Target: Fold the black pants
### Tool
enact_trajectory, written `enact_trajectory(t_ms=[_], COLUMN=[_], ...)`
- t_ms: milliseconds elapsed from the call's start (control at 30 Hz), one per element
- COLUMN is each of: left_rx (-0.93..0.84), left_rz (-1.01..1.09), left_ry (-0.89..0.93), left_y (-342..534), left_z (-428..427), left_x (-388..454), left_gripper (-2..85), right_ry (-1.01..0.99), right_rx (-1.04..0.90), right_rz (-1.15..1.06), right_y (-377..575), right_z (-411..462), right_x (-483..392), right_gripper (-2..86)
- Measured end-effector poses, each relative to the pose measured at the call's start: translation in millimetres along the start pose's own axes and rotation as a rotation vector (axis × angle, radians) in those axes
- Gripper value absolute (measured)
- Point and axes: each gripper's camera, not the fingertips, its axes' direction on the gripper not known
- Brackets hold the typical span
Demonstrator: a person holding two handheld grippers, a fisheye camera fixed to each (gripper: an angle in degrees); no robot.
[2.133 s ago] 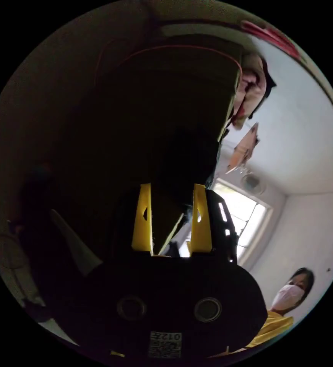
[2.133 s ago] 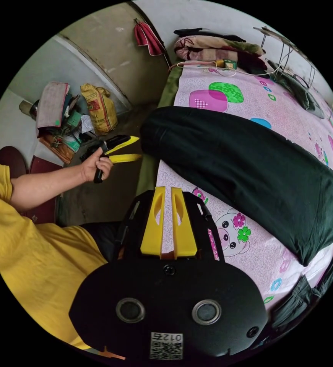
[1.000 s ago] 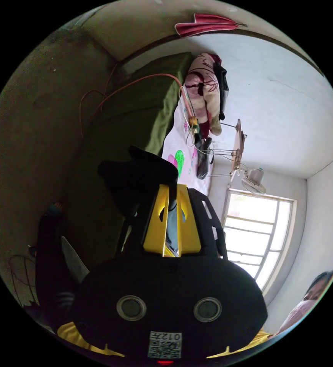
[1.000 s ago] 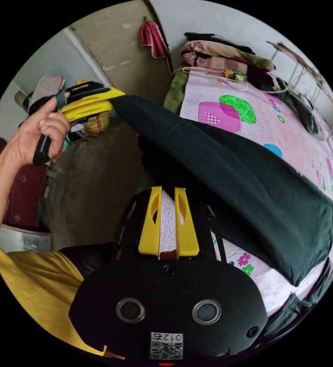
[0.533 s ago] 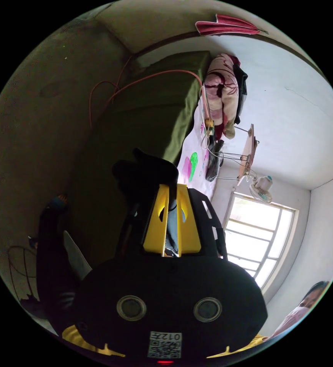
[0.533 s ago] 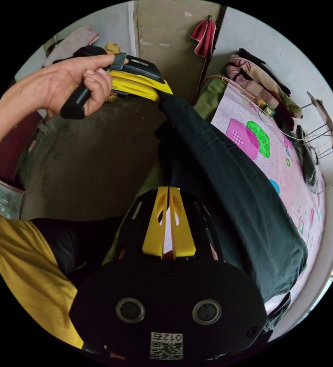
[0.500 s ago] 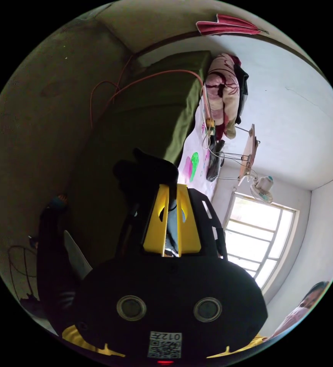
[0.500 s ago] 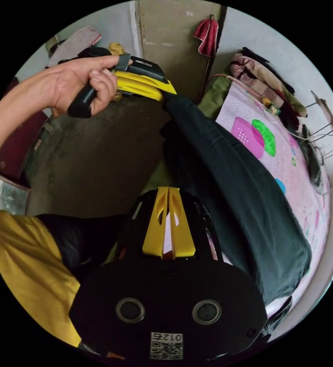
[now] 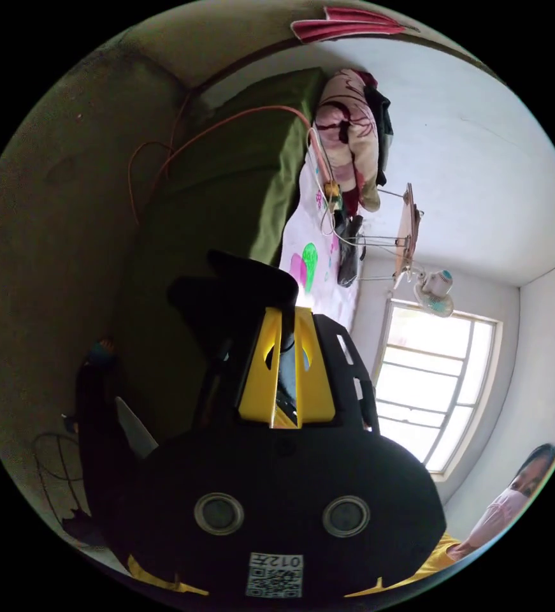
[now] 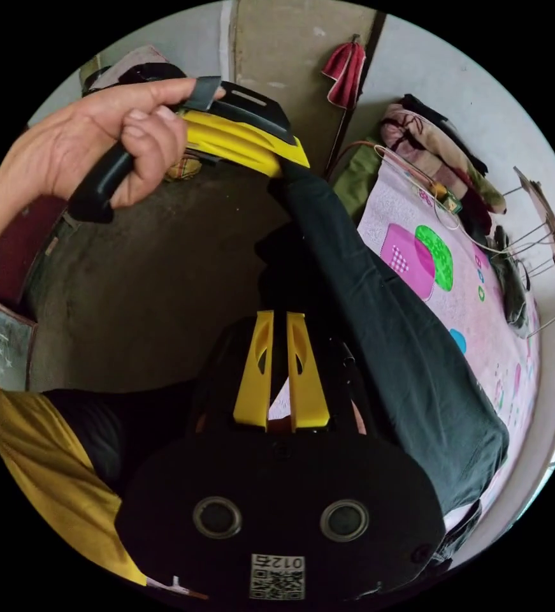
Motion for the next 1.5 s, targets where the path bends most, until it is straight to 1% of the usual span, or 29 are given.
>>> enact_trajectory(t_ms=[167, 300, 500, 567, 633, 733, 800, 833, 967, 1033, 1067, 1100, 1167, 1300, 1433, 1500], left_rx=[-0.042, -0.043, -0.054, -0.07, -0.069, -0.105, -0.125, -0.132, -0.134, -0.149, -0.153, -0.166, -0.179, -0.191, -0.192, -0.195], left_rz=[0.128, 0.153, -0.012, -0.068, -0.149, -0.214, -0.241, -0.268, -0.237, -0.223, -0.216, -0.206, -0.198, -0.2, -0.182, -0.178], left_ry=[-0.129, -0.223, -0.14, -0.076, 0.041, 0.092, 0.098, 0.132, 0.14, 0.152, 0.152, 0.146, 0.139, 0.137, 0.137, 0.136], left_y=[-7.1, -8.8, -11.0, -9.6, -5.2, 0.3, 1.5, 1.9, -1.0, -2.3, -2.6, -3.2, -3.6, -5.3, -7.3, -7.9], left_z=[11.5, 19.5, 31.7, 33.9, 30.7, 30.6, 32.9, 34.4, 29.4, 25.4, 24.4, 22.8, 21.0, 19.2, 16.8, 15.4], left_x=[14.3, 9.2, -45.9, -64.9, -90.5, -117.1, -130.9, -138.7, -139.5, -139.1, -139.1, -139.5, -141.9, -151.4, -157.3, -160.8], left_gripper=[2.8, 3.0, 3.2, 3.2, 3.2, 3.3, 3.4, 3.4, 3.5, 3.4, 3.4, 3.4, 3.3, 3.2, 3.2, 3.2], right_ry=[-0.035, -0.06, -0.067, -0.078, -0.074, -0.042, -0.015, -0.006, 0.058, 0.118, 0.181, 0.24, 0.279, 0.27, 0.33, 0.343], right_rx=[-0.041, -0.023, -0.003, 0.009, 0.014, -0.021, -0.016, -0.015, 0.05, 0.064, 0.066, 0.054, 0.0, -0.102, -0.125, -0.157], right_rz=[0.061, -0.003, -0.079, -0.094, -0.121, -0.164, -0.176, -0.18, -0.21, -0.196, -0.175, -0.158, -0.158, -0.196, -0.236, -0.239], right_y=[-8.7, -5.9, 3.2, 1.5, 1.0, 2.4, 2.2, 2.3, 16.8, 30.2, 39.1, 46.1, 52.7, 60.6, 63.3, 63.4], right_z=[15.2, 14.8, 14.4, 11.0, 8.8, 13.7, 10.8, 8.9, -20.2, -30.9, -35.0, -36.3, -33.3, -26.1, -26.0, -23.4], right_x=[-3.1, -17.0, -33.7, -36.4, -40.0, -48.1, -54.2, -56.0, -65.6, -63.2, -58.6, -52.4, -42.6, -29.6, -29.2, -26.6], right_gripper=[1.6, 1.0, 0.7, 0.7, 0.7, 1.0, 1.4, 1.5, 2.8, 3.3, 3.6, 4.0, 4.9, 7.4, 6.7, 4.3])
